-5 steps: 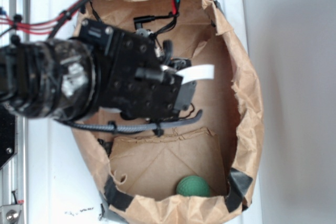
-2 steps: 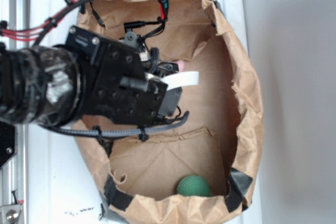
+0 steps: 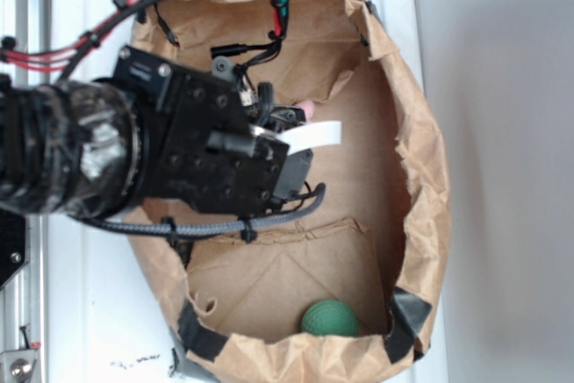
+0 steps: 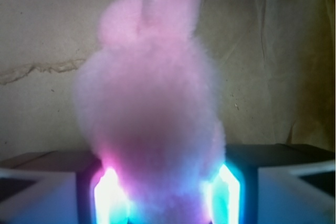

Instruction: Grab the pink bunny.

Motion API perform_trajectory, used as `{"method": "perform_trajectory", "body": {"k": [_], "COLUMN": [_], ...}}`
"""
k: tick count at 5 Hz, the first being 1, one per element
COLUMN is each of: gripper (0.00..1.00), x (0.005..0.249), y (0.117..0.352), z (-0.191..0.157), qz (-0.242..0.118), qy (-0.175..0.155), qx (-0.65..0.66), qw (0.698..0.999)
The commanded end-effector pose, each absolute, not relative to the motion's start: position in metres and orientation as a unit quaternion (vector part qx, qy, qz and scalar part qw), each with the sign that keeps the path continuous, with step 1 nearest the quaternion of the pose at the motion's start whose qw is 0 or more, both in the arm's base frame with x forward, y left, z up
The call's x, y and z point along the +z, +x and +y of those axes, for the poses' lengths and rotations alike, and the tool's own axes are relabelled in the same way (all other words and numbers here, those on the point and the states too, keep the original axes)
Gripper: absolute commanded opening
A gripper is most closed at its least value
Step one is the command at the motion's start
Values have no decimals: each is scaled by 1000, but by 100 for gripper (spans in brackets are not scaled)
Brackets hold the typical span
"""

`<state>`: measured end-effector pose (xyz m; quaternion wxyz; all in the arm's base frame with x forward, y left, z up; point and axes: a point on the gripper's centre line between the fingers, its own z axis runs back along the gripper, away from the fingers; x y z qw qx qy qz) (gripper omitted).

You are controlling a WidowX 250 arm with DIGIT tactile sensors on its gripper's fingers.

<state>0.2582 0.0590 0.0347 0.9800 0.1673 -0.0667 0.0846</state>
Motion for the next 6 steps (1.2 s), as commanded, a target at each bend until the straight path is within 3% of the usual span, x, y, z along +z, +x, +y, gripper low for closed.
{"method": "perform_trajectory", "body": {"k": [1, 4, 6], "gripper": [0, 0, 0], "x": [66, 146, 174], "y": [268, 274, 265], "z": [60, 63, 63], "qz": [-81, -41, -38], "qy": [145, 43, -5], "qx": [89, 86, 41], "qw": [982, 995, 998]}}
